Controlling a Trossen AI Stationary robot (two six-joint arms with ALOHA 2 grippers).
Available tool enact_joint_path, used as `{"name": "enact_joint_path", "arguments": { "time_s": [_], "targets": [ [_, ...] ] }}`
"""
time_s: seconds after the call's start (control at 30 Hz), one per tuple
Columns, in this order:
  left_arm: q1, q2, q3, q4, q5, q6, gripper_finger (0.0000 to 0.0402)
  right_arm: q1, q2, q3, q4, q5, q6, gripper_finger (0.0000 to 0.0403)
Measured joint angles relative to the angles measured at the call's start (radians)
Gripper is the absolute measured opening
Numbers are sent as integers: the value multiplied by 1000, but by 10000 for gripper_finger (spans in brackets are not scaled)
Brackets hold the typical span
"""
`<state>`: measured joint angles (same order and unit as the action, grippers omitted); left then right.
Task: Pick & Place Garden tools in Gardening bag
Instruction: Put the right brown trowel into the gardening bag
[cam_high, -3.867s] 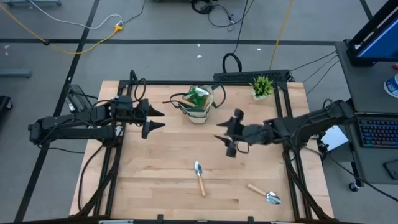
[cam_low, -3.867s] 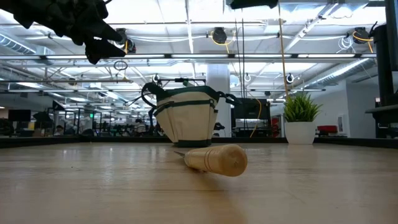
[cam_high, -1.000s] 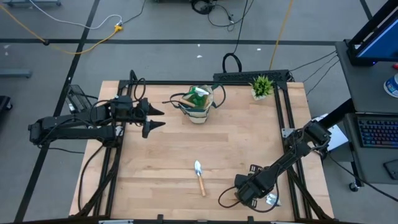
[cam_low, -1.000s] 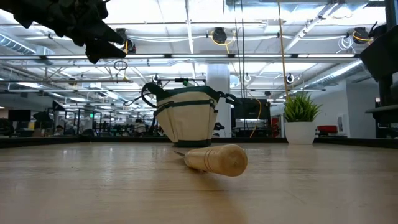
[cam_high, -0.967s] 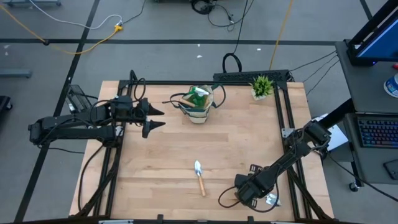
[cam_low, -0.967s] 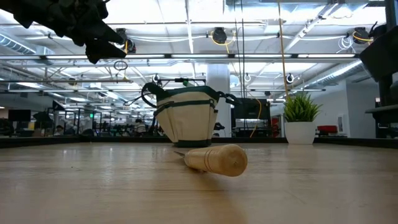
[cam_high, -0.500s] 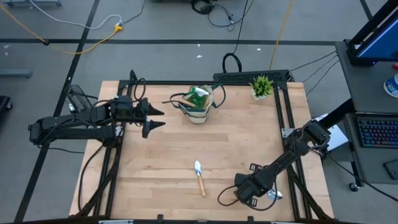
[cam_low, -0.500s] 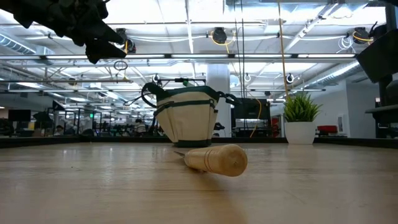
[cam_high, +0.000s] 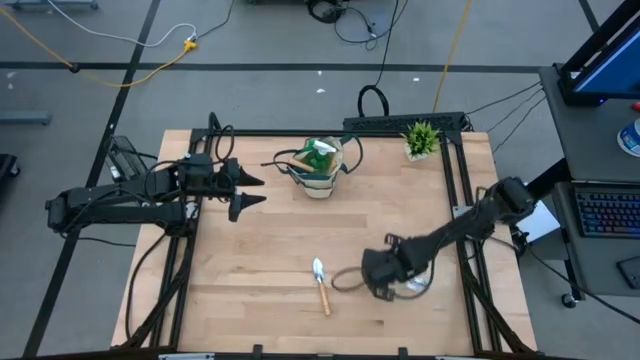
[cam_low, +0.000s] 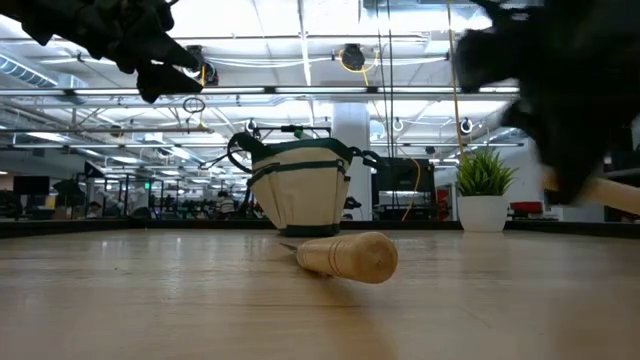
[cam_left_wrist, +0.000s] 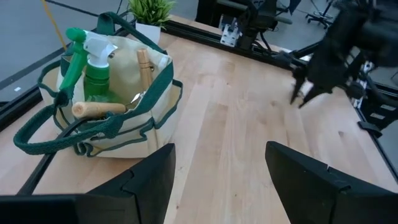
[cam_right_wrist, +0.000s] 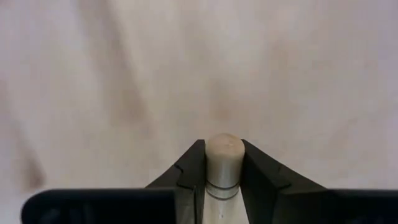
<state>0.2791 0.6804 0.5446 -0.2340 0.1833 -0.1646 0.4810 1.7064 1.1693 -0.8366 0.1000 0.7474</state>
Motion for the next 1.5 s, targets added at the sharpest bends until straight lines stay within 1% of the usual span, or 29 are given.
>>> {"name": "enact_joint_path", "arguments": {
  "time_s": [0.13, 0.23, 0.4, 0.6, 0.8, 1.07, 1.17, 1.2, 1.3, 1.5],
  "targets": [
    [0, 0, 0, 0, 0, -33, 257, -95, -79, 0, 28, 78, -80, 63],
    [0, 0, 0, 1, 0, -49, 257, -170, -147, 0, 98, 101, -136, 63],
    [0, 0, 0, 3, 1, -50, 257, -283, -242, 0, 277, 114, -216, 63],
    [0, 0, 0, 4, 1, -49, 257, -385, -306, 0, 516, 112, -284, 63],
    [0, 0, 0, 5, 5, -49, 257, -439, -320, 1, 734, 107, -321, 63],
    [0, 0, 0, 6, 81, -52, 257, -454, -318, 1, 964, 105, -358, 63],
    [0, 0, 0, 7, 93, -54, 257, -454, -318, 1, 1055, 105, -396, 63],
    [0, 0, 0, 7, 100, -54, 257, -454, -318, 1, 1082, 99, -410, 63],
    [0, 0, 0, 7, 108, -54, 257, -454, -318, 1, 1164, 38, -452, 63],
    [0, 0, 0, 7, 108, -53, 257, -454, -318, 1, 1298, -120, -551, 63]
  ]
}}
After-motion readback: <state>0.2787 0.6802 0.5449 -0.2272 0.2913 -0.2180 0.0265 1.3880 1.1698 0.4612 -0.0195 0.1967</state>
